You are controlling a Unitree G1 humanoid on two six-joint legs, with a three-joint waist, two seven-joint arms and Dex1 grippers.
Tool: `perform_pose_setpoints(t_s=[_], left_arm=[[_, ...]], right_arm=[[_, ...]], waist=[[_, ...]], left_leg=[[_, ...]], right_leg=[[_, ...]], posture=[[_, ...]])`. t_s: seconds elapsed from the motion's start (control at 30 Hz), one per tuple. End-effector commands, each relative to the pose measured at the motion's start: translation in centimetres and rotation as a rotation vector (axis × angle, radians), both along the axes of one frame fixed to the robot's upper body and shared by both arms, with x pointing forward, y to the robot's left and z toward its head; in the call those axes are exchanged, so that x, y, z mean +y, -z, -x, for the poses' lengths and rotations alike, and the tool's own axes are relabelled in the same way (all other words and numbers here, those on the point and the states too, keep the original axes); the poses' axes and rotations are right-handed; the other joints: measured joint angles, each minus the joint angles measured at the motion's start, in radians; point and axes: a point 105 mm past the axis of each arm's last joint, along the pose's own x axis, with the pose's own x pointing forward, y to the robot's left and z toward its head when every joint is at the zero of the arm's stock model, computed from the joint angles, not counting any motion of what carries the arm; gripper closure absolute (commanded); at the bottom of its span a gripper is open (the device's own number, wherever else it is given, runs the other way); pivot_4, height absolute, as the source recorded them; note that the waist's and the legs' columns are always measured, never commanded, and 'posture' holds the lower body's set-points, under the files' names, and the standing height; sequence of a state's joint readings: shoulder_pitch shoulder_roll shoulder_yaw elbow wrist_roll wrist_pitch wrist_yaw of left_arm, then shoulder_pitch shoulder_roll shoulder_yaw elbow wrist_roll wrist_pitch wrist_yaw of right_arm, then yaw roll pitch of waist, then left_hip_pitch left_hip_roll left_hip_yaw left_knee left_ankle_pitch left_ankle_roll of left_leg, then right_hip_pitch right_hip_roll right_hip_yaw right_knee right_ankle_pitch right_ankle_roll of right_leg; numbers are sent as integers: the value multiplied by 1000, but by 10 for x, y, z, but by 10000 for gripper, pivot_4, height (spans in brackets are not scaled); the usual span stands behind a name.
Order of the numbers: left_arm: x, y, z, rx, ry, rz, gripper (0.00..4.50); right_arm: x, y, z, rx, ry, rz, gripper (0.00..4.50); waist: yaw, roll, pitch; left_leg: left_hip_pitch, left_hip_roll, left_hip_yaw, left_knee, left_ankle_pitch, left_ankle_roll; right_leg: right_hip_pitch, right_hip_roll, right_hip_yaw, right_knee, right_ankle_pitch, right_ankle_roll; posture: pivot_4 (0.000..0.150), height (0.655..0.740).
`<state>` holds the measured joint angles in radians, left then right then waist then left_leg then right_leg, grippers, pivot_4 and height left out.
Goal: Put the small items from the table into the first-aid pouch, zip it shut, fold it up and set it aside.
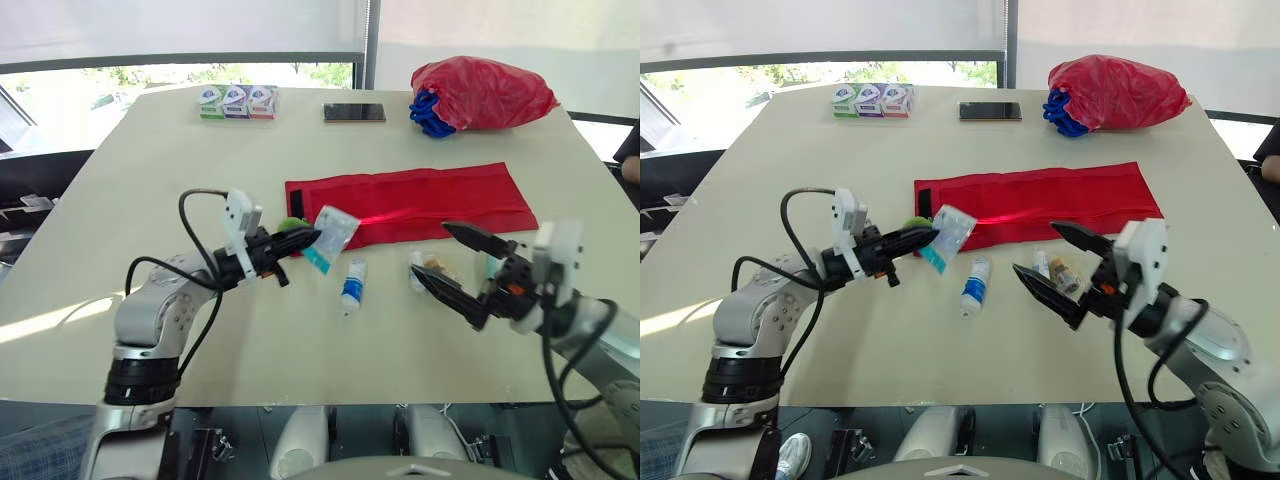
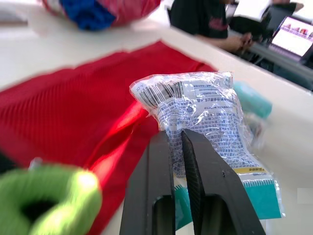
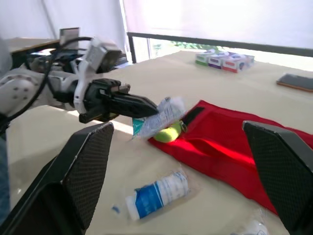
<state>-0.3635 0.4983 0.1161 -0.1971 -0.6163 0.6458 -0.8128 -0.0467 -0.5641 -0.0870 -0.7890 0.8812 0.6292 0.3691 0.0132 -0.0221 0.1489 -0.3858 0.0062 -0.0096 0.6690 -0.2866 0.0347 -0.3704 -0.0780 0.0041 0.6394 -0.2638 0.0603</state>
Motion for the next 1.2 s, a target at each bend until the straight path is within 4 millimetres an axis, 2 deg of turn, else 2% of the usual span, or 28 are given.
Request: perform_pose_setpoints(t_s=[0.03,0.2,0.4,0.57,0.6,0.67,0.73,0.8,0.9,0.93,0.97,1.13,1.2], left_arm=[[-22,-30,1,-94,1,62,44572],[-48,-41,3,-111,14,112,44572],[-56,-45,-1,-100,-20,166,44572],[-62,-42,5,-88,2,167,44572],[-62,-41,5,-86,1,167,45000],[-62,-39,5,-83,-2,165,45000],[-62,-37,5,-76,-6,168,45000],[-62,-36,6,-72,-9,169,45000],[-60,-34,7,-68,-17,170,45000],[-60,-33,7,-67,-20,169,45000],[-59,-32,7,-67,-22,165,45000],[-57,-29,9,-52,-4,147,45000],[-53,-27,7,-45,-10,131,36338]], right_arm=[[12,-2,-15,131,38,-98,0],[30,-4,-30,306,47,-231,0],[41,-10,-41,368,55,-292,0],[50,-14,-46,394,54,-338,0],[52,-15,-47,394,50,-342,4011],[53,-18,-49,389,54,-354,8332],[53,-20,-53,381,68,-361,18814],[52,-21,-55,375,77,-363,26701],[50,-21,-57,372,86,-359,40941],[50,-20,-58,372,90,-356,43850],[49,-20,-59,372,92,-354,44951],[46,-16,-59,376,97,-335,44998],[42,-15,-59,376,106,-332,45000]], waist=[[-2,0,0],[-4,0,0],[-3,0,0],[-11,0,0],[-11,0,0],[-15,0,0],[-21,0,0],[-24,0,0],[-26,0,0],[-26,0,0],[-25,0,0],[-26,0,0],[-26,0,0]], left_leg=[[0,0,0,0,0,-1],[-1,0,0,-1,2,-4],[-1,-1,1,0,0,0],[-1,-1,1,0,0,0],[-1,-1,1,0,0,0],[-1,-1,1,0,0,0],[-1,-1,1,0,0,0],[-1,-1,1,0,0,0],[-1,0,1,-1,0,0],[-1,0,2,-1,0,0],[-1,0,2,-1,0,0],[-2,0,2,-1,0,0],[-2,0,2,-1,0,0]], right_leg=[[0,0,0,0,0,0],[0,1,1,0,0,0],[-1,2,2,1,0,0],[-1,4,3,1,0,0],[-1,4,3,1,0,0],[-1,4,3,1,0,0],[-1,4,3,1,0,0],[-1,5,3,1,0,0],[-2,5,3,1,0,0],[-3,5,4,2,0,0],[-3,5,4,2,0,0],[-5,5,5,2,0,0],[-5,5,5,2,0,0]], posture=[[1500,7400],[1500,7400],[1500,7400],[1500,7400],[1500,7400],[1500,7400],[1500,7400],[1500,7400],[1500,7400],[1500,7400],[1500,7400],[1500,7400],[1500,7400]])
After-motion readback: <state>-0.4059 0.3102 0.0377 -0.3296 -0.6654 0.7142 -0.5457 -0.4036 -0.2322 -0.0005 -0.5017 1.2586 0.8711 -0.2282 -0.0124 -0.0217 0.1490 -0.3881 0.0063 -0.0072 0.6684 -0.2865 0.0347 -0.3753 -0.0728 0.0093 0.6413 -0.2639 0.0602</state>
